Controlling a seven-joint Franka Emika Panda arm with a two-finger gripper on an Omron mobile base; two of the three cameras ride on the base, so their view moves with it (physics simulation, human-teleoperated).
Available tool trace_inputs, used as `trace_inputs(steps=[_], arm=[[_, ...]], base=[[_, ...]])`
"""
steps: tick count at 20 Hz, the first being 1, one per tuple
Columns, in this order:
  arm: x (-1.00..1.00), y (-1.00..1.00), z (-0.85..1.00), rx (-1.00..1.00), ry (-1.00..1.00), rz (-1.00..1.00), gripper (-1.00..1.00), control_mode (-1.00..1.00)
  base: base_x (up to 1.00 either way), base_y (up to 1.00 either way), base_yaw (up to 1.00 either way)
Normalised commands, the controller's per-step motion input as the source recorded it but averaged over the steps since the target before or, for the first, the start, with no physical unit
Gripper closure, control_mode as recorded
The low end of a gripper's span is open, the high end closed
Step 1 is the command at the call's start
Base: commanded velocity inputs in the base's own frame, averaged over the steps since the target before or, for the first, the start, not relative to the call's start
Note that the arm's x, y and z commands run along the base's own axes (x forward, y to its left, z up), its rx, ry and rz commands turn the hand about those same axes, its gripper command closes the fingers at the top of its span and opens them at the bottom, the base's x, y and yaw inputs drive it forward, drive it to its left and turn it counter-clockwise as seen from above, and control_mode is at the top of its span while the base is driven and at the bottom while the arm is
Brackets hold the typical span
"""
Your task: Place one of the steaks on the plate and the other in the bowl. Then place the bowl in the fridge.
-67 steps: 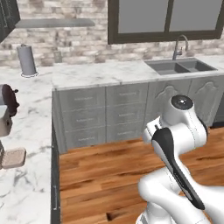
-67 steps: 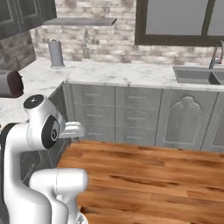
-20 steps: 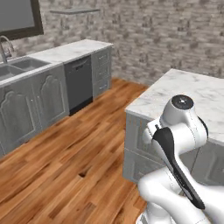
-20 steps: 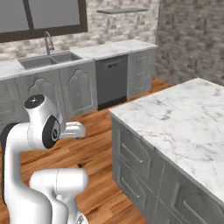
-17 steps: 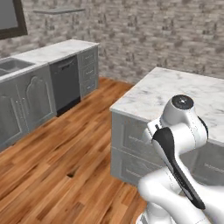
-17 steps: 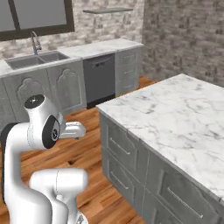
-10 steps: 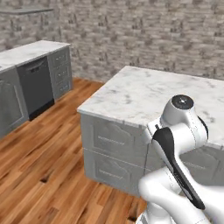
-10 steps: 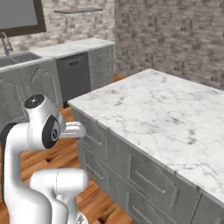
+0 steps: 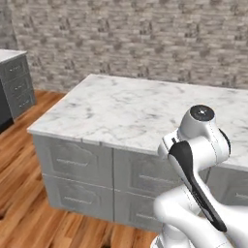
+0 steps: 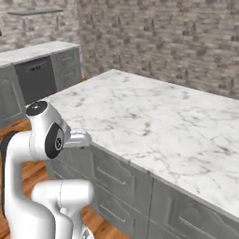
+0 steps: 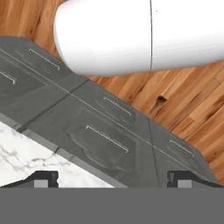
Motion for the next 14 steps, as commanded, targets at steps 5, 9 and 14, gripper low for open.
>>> trace_inputs(steps=[5, 9, 14], arm=[[0.00, 0.00, 0.00, 0.00, 0.00, 0.00, -1.00, 1.00], [0.00, 0.00, 0.00, 0.00, 0.00, 0.00, -1.00, 1.00], [0.00, 0.00, 0.00, 0.00, 0.00, 0.00, -1.00, 1.00]], base=[[0.00, -0.78, -0.31], [0.00, -0.72, -0.31], [0.00, -0.72, -0.30]])
